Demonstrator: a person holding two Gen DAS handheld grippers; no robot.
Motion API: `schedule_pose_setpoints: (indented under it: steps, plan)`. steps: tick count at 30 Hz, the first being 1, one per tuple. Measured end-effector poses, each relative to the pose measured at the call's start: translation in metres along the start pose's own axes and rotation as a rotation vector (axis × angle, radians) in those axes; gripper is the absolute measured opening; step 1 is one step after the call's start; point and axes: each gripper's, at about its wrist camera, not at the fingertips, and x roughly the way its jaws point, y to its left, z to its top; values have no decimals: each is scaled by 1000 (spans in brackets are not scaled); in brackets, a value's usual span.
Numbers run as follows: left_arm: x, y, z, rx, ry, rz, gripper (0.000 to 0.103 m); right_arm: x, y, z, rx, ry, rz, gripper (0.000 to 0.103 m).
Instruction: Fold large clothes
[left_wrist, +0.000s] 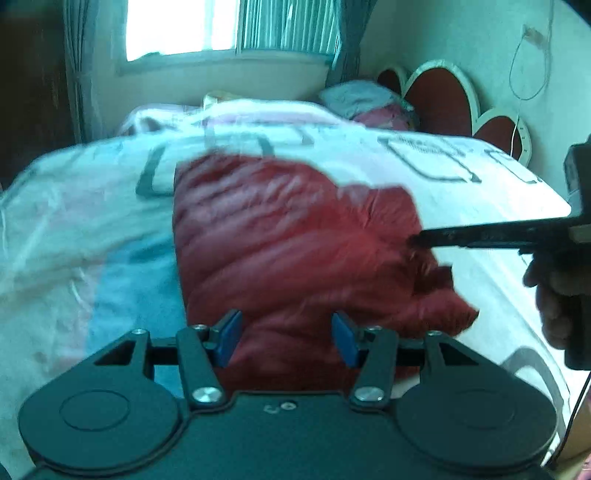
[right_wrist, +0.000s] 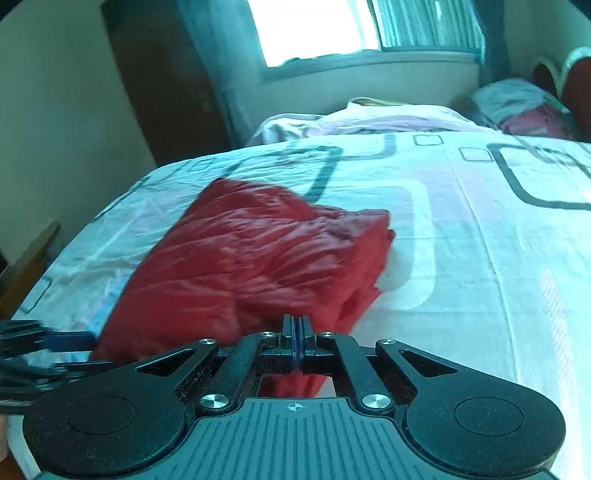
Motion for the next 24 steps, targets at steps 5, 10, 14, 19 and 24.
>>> schedule_pose_setpoints:
  steps: [5, 10, 14, 19, 24]
  plan:
    - [15, -8, 9, 34, -14, 26, 53, 8, -1, 2, -38, 20, 15, 1]
    - [37, 4, -5, -52, 21, 23, 56, 25, -8, -7, -35, 97, -20, 1]
    - [11, 2, -7, -78, -8, 22, 55, -19, -2, -7, -42, 32, -3, 1]
    - [-35, -16, -16, -116, -71, 32, 55, -80, 17, -19, -66, -20, 21, 1]
    - [-87, -39, -31, -148, -111, 59, 55, -143, 47, -45, -94, -41, 21, 1]
